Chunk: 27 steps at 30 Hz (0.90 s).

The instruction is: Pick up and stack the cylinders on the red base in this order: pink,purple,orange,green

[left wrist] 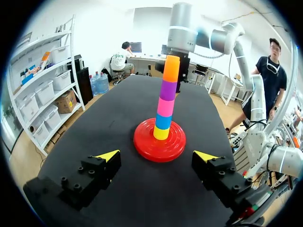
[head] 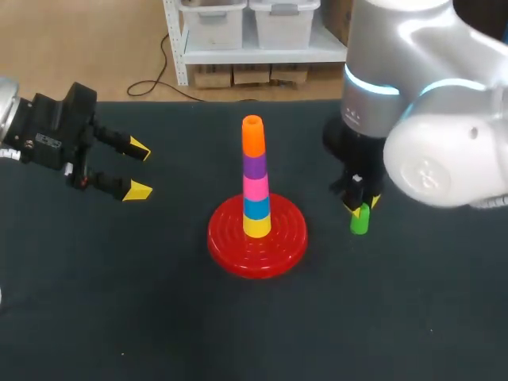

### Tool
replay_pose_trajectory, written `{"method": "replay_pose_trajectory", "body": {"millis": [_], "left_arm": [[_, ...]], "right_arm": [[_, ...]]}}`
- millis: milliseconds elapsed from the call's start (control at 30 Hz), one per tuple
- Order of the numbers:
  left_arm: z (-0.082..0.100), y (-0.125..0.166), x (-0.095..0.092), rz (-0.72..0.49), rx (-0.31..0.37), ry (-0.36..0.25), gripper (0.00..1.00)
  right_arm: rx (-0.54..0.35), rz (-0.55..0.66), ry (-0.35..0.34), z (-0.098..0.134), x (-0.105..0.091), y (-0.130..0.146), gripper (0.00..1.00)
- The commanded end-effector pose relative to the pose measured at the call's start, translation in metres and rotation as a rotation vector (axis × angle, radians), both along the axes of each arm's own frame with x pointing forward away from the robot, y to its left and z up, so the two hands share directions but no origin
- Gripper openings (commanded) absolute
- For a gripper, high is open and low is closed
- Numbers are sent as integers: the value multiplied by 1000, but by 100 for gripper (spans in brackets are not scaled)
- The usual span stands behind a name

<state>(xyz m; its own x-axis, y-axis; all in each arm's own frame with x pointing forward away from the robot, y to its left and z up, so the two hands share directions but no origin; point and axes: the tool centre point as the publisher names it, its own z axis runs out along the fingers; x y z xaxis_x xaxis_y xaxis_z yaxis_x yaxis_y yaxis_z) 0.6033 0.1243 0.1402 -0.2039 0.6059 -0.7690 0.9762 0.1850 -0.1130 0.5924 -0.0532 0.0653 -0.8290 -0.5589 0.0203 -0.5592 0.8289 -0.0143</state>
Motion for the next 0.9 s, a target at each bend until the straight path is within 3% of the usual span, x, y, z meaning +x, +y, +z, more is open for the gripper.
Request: {"method": "replay_pose_trajectory", "body": {"millis": [33,333,533,767,900], "left_arm": [[-1,1,-1,0,-3,-4,100],[-1,1,-1,0,-3,-4,100],[-1,1,-1,0,-3,-4,100],[-1,1,-1,0,-3,-4,100],[-1,1,-1,0,-3,-4,100]], "right_arm": [[-3,-3,-2,44,-3,6,0],[31,26,-74,137,0,33,0],[61,65,-134,186,-1,54,0],[96,117,-187,228,-3,81,0],[91,143,-205,240,-3,95,0]]}}
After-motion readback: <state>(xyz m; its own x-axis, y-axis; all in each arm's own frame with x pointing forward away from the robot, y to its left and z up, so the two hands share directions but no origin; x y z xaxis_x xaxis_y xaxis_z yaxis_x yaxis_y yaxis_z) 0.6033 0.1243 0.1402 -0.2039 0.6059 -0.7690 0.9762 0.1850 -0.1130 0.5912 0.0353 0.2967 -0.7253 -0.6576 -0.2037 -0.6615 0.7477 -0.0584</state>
